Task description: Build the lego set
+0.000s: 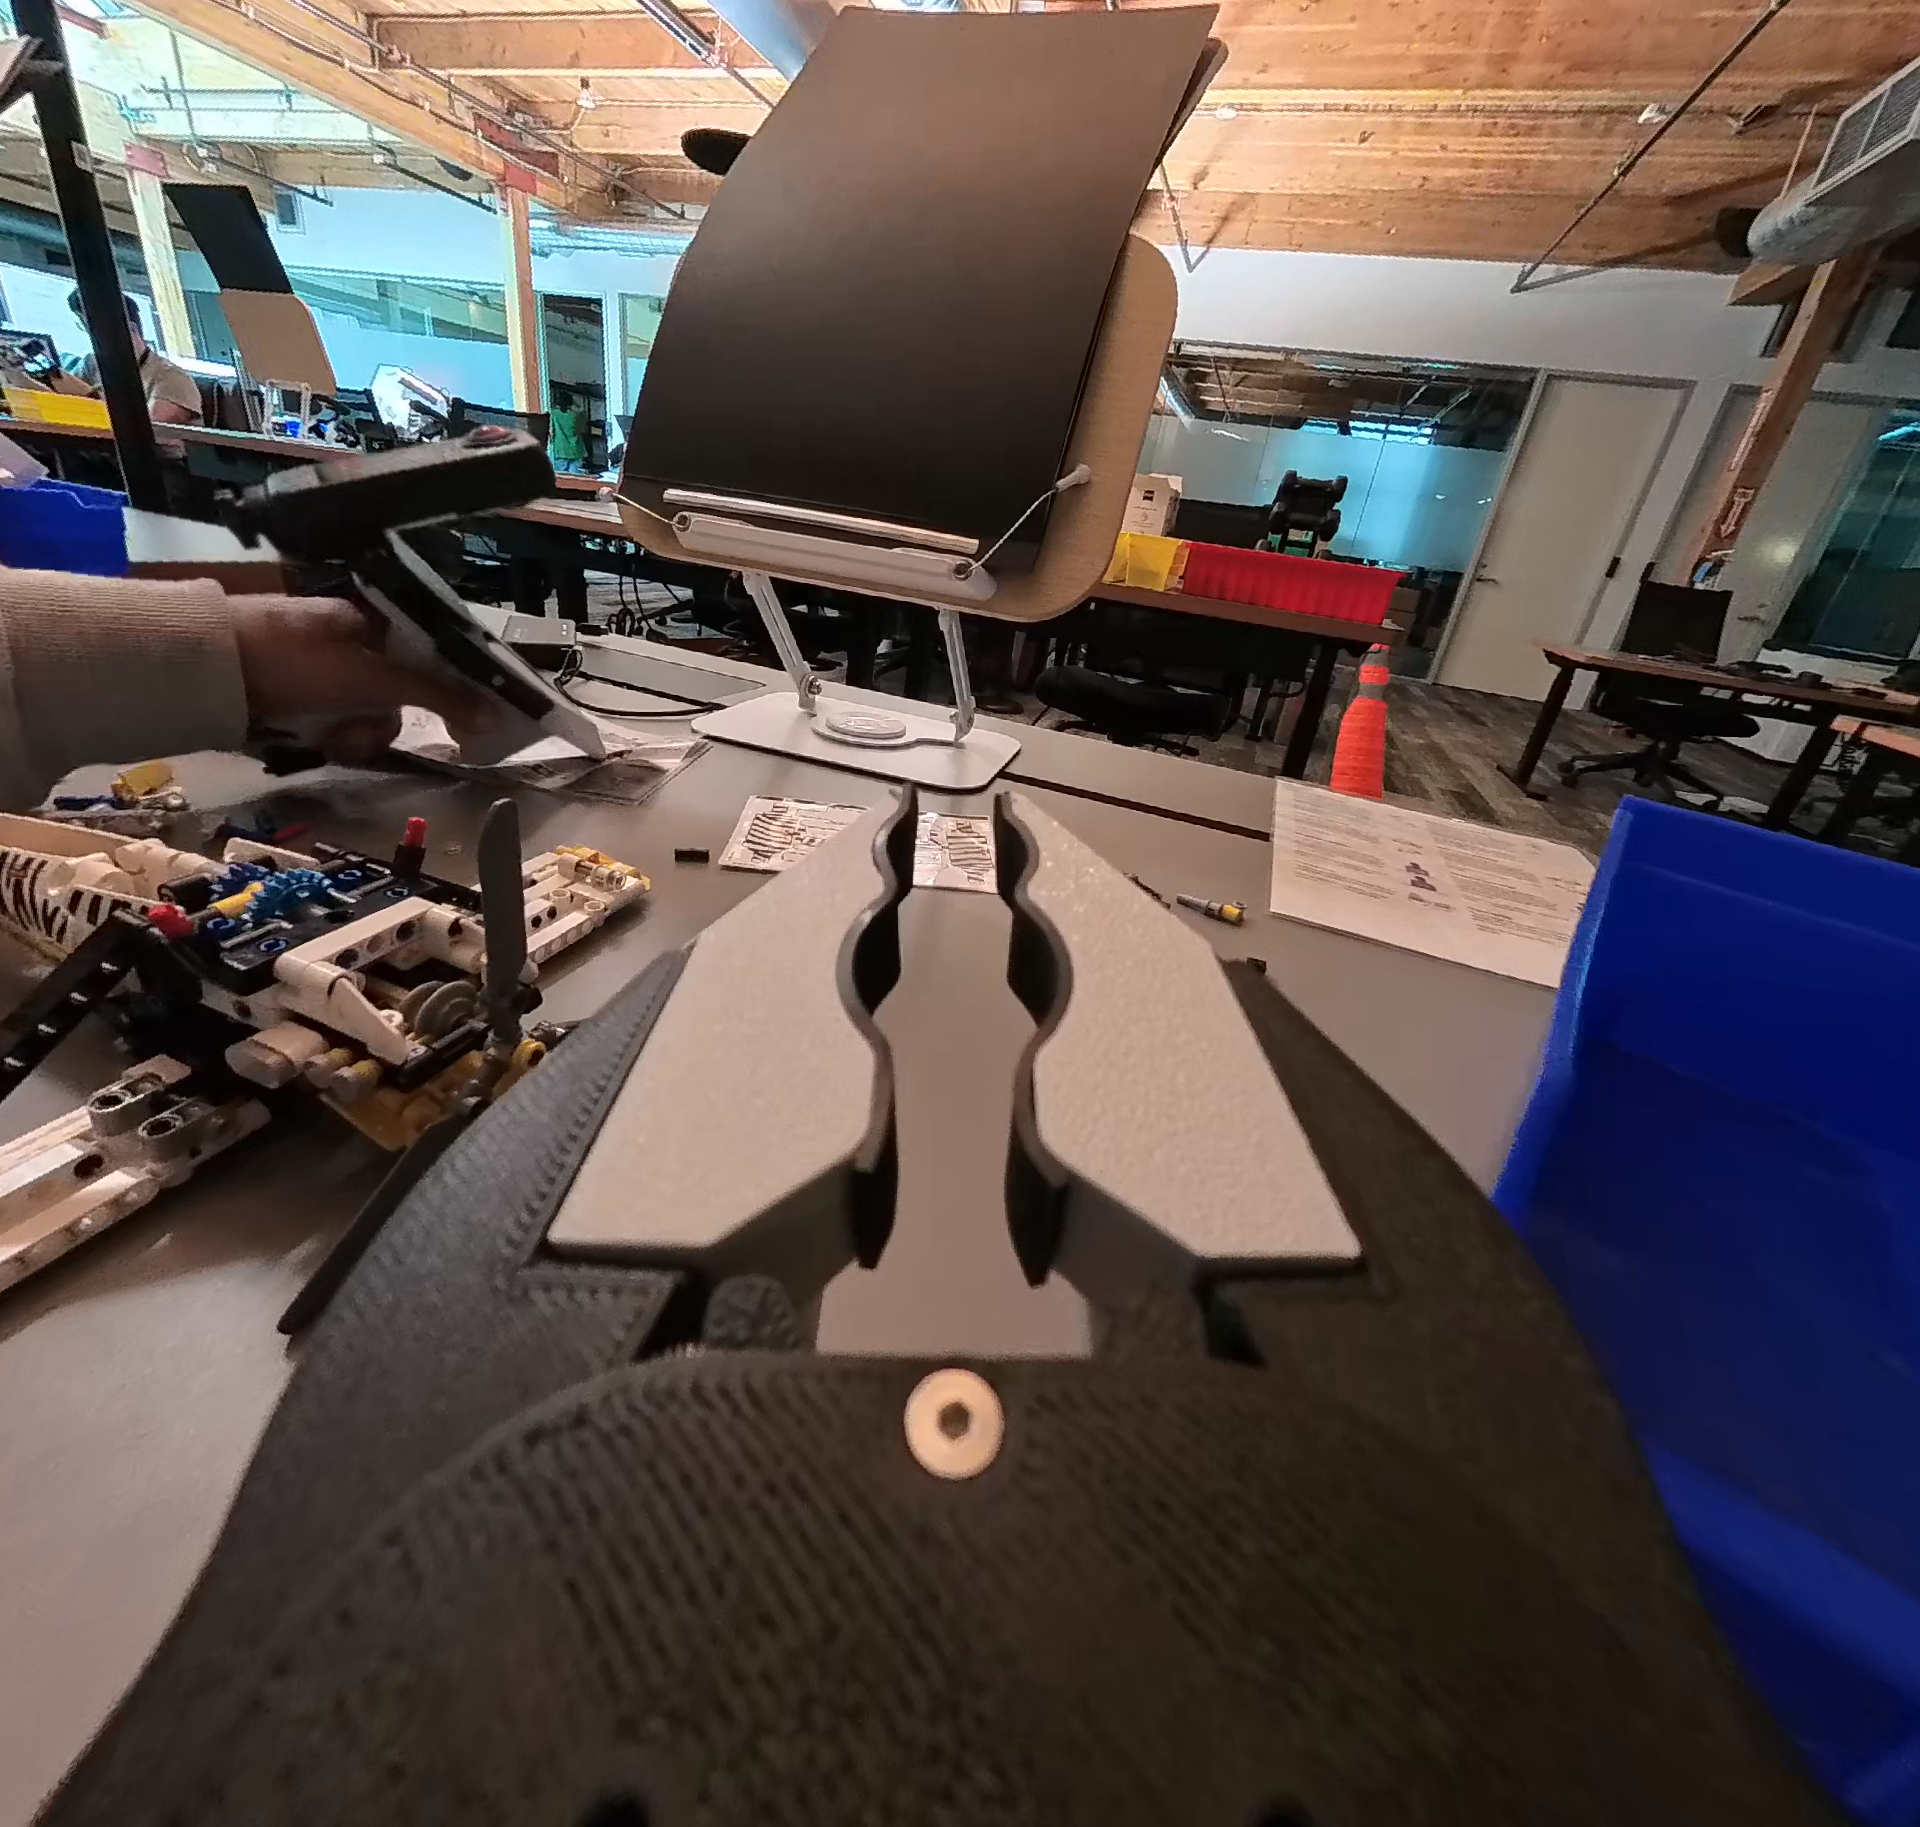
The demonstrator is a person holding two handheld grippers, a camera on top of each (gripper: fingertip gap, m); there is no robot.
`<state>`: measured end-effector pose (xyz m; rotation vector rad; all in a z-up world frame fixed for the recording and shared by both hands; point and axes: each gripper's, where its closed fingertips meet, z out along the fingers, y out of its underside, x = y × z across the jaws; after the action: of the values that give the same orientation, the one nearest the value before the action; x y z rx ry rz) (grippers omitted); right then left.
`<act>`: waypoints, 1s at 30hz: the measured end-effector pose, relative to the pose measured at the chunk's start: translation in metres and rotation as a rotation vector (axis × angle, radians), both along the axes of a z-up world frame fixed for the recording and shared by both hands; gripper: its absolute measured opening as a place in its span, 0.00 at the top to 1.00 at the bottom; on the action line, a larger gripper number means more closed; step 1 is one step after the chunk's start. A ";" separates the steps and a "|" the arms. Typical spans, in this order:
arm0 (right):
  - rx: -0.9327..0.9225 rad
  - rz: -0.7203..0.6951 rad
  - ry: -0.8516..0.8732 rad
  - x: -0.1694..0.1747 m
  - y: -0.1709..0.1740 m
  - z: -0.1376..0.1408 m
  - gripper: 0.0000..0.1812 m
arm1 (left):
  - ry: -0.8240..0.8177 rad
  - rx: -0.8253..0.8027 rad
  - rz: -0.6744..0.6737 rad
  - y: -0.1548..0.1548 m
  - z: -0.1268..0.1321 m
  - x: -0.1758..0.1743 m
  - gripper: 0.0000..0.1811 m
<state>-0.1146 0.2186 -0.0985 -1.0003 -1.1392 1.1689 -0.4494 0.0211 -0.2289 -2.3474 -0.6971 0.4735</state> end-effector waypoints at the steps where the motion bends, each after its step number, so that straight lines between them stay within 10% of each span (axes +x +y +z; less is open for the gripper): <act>1: -0.001 0.000 0.003 0.000 0.000 0.000 0.93 | -0.044 0.031 0.013 0.000 0.000 0.000 0.98; 16: -0.002 0.002 0.010 0.001 0.000 0.001 0.94 | 0.015 0.445 0.212 -0.113 0.101 -0.022 0.99; 30: 0.018 -0.005 -0.010 -0.001 -0.001 -0.001 0.93 | 0.106 0.636 0.604 -0.284 0.094 -0.019 0.95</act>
<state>-0.1158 0.2172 -0.0999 -0.9957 -1.1521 1.1491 -0.4681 -0.2627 -0.1351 -1.4895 -1.2916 0.5272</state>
